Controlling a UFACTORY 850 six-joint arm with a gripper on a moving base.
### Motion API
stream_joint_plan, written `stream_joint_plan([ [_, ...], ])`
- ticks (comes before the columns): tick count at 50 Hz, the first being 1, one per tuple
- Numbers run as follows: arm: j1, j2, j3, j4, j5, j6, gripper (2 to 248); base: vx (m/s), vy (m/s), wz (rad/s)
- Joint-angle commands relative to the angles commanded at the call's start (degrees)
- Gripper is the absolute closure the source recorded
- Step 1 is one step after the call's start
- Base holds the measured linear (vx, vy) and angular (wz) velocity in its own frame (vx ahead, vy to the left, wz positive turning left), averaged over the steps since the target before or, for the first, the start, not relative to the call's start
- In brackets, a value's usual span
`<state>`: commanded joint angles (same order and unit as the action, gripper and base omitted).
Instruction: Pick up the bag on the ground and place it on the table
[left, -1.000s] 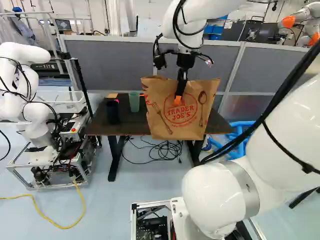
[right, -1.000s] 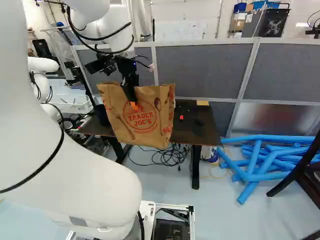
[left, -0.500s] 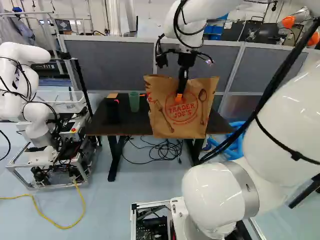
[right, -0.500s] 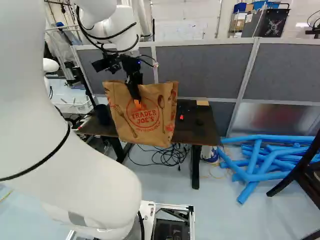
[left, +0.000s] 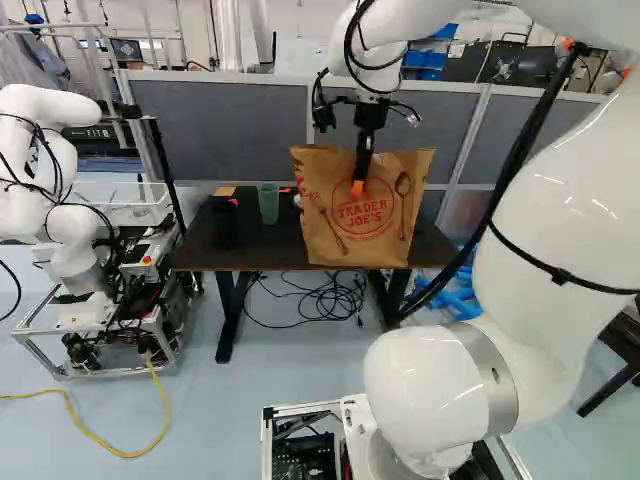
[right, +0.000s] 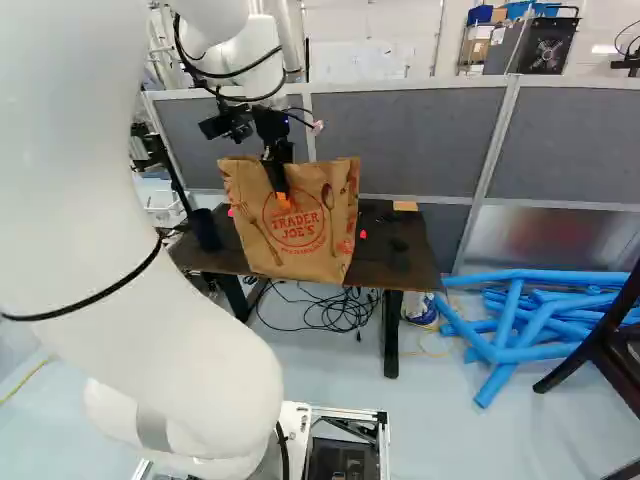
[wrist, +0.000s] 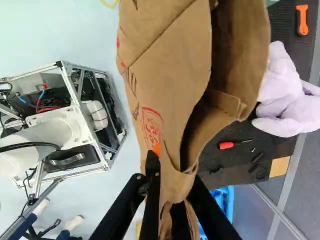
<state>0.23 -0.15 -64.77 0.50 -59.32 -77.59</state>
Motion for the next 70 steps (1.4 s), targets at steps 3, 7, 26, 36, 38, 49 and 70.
stream_joint_plan([
  [3, 0.00, -0.69, -0.70, -0.12, 0.00, 0.00, 229, 0.000, 0.000, 0.000],
  [7, -0.01, -1.70, -1.75, -0.31, 0.00, 0.00, 229, 0.000, 0.000, 0.000],
  [26, -0.02, -6.40, -6.80, -1.66, 0.00, 0.00, 229, 0.000, 0.000, 0.000],
  [36, -0.03, -8.79, -9.49, -2.40, 0.00, 0.00, 229, 0.000, 0.000, 0.000],
  [38, -0.03, -9.27, -10.04, -2.62, 0.00, 0.00, 229, 0.000, 0.000, 0.000],
  [49, -0.03, -12.82, -12.96, -4.05, 0.00, 0.00, 229, 0.000, 0.000, 0.000],
  [70, 1.05, -20.20, -18.19, -4.61, 0.00, 0.00, 229, 0.000, 0.000, 0.000],
])
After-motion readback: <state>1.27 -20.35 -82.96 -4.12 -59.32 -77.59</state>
